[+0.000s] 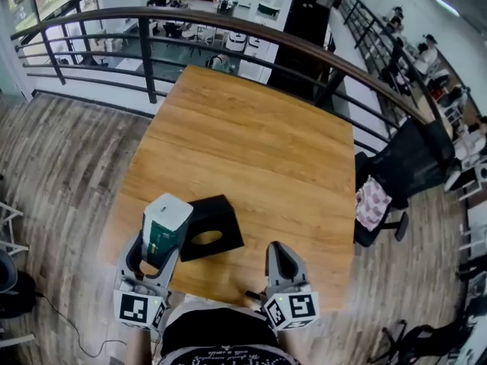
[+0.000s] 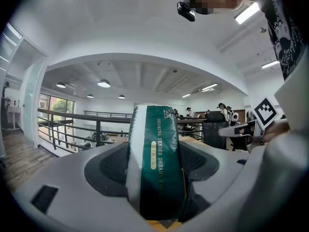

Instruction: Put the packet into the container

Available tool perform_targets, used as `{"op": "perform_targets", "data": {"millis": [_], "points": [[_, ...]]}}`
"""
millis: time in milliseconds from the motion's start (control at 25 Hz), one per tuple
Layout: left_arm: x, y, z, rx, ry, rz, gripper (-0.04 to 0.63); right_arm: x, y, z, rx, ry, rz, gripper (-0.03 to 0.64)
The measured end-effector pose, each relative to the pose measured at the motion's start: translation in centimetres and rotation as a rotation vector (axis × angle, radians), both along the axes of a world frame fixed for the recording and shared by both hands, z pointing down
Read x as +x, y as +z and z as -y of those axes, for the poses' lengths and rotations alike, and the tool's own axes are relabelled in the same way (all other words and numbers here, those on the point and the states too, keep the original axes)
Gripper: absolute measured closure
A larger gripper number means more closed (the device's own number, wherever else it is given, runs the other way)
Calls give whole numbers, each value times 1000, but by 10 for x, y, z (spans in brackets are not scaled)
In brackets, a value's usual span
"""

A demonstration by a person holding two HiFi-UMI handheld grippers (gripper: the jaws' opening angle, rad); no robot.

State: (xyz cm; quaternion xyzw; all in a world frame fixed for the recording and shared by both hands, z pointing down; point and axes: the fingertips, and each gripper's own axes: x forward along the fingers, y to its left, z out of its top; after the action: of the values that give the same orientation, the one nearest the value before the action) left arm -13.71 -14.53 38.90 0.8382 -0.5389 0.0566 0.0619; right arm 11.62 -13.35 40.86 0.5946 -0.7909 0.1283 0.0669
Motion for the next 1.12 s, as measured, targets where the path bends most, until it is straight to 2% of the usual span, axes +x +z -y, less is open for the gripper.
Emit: {"op": "perform_targets", "data": {"millis": [560, 760, 1120], "points": [[49, 20, 19, -65, 148, 18, 252, 36, 7, -11, -15, 65, 10, 577], [59, 25, 32, -55, 186, 6, 252, 45, 5, -11, 5, 96, 5, 577], [78, 54, 50, -122, 252, 69, 252, 61, 17, -12, -43, 119, 14, 577]]}}
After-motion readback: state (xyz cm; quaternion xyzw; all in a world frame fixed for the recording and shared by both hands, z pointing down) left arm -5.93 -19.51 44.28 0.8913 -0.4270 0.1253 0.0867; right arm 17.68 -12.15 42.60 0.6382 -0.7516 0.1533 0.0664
